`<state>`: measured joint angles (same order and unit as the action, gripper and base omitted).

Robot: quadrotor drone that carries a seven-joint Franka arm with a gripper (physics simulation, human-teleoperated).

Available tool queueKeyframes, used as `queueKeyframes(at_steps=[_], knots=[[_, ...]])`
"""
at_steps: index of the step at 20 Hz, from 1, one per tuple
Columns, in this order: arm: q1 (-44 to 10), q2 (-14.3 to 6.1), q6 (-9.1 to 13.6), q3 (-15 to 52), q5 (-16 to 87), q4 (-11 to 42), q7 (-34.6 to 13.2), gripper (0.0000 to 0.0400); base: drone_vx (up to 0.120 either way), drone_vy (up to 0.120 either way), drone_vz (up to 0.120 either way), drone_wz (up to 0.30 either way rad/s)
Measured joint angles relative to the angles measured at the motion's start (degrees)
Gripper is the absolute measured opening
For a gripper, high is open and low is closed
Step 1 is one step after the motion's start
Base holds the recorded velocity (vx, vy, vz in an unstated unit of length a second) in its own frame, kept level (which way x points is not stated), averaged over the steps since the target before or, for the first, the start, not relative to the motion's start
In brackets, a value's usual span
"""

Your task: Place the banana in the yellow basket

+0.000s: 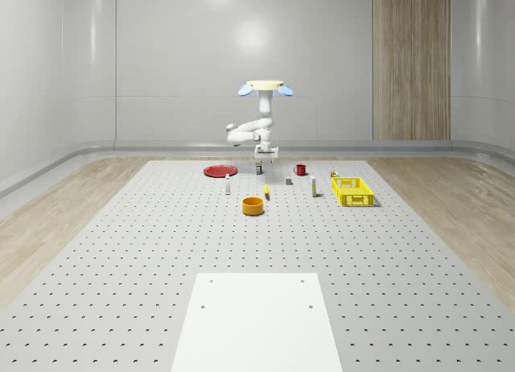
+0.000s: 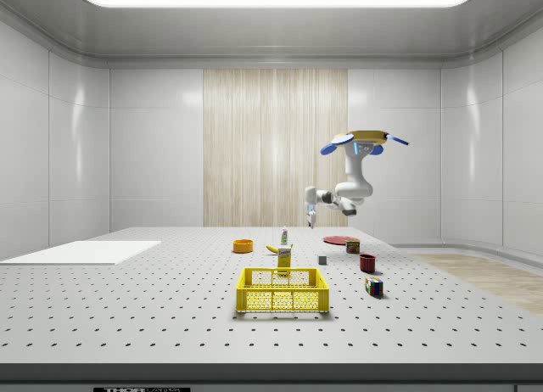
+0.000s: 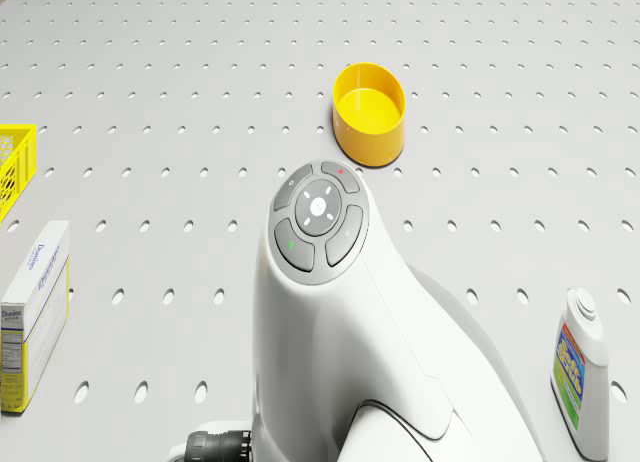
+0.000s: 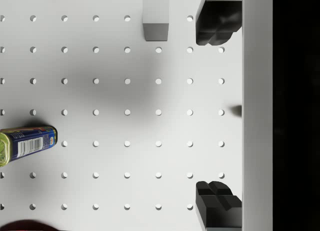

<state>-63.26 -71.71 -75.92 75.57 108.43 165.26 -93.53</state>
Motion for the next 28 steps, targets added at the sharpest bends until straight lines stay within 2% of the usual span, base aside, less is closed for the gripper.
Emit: queueKeyframes(at_steps=[4, 28], knots=[[-0.28, -0.95, -0.88, 0.24, -0.47, -0.06, -0.26, 0.0400, 0.120, 0.000, -0.020, 0.000], [-1.62, -5.95, -5.53, 1.38, -2.79, -0.35, -1.48, 0.0400, 0.120, 0.000, -0.120, 0.000]])
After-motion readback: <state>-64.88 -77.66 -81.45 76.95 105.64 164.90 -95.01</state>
